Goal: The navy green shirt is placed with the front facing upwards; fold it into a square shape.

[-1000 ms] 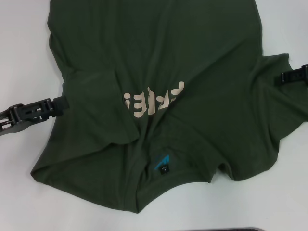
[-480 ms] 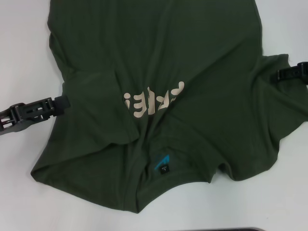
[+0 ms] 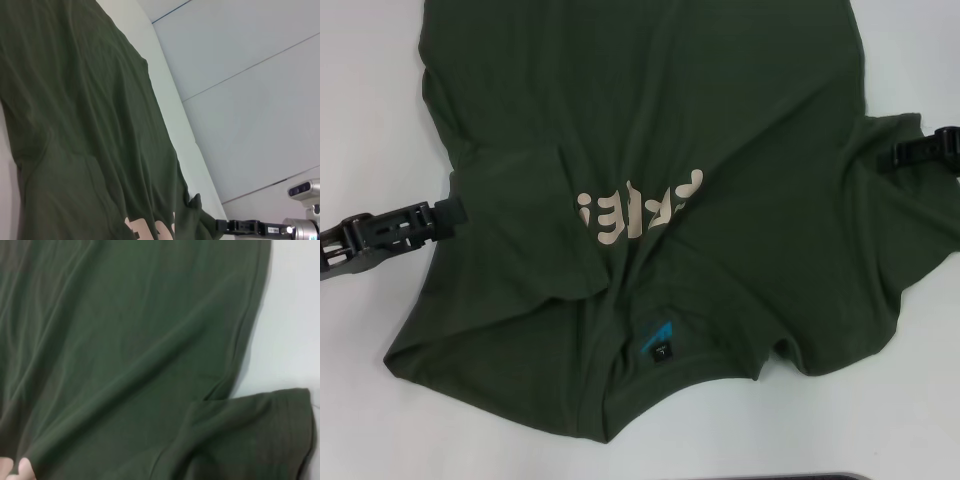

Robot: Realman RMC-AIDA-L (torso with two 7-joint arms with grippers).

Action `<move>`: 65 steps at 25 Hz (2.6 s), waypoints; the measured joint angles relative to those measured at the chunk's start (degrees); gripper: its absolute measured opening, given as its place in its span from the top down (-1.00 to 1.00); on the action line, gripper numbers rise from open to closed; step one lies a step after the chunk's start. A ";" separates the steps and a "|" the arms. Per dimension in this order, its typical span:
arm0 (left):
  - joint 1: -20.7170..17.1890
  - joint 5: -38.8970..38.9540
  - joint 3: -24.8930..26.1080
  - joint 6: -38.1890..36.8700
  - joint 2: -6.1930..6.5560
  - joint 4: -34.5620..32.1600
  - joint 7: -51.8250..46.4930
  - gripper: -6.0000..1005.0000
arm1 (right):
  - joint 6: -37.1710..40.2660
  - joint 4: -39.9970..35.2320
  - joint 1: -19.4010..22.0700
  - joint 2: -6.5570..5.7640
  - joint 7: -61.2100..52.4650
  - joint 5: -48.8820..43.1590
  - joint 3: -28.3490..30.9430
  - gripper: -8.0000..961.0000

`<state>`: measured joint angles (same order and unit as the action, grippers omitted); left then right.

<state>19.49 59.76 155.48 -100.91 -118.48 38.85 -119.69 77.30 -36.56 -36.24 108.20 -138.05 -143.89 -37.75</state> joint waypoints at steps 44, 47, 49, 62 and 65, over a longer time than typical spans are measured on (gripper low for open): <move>0.17 0.00 0.17 -0.06 0.00 0.00 -0.20 -0.31 | 6.49 -6.28 0.75 -3.23 -6.81 0.18 0.06 0.93; 0.14 0.00 0.18 0.01 0.00 0.00 -0.20 -0.31 | 7.07 -5.06 -0.37 -2.75 -6.88 0.15 -0.07 0.93; 0.13 0.00 0.17 0.06 0.00 0.00 -0.20 -0.31 | 7.83 -4.64 -1.19 -2.49 -6.89 0.21 -0.07 0.93; 0.00 0.00 0.75 0.85 0.00 0.00 -0.20 -0.31 | 10.70 -1.30 -7.23 0.51 -6.88 0.56 -0.04 0.91; -0.05 0.00 0.78 1.25 0.00 0.00 -0.20 -0.31 | 10.05 -0.64 -7.95 1.20 -6.88 0.62 0.13 0.91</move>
<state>19.44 59.76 156.26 -99.66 -118.48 38.85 -119.88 87.35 -37.20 -44.19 109.40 -144.93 -143.27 -37.62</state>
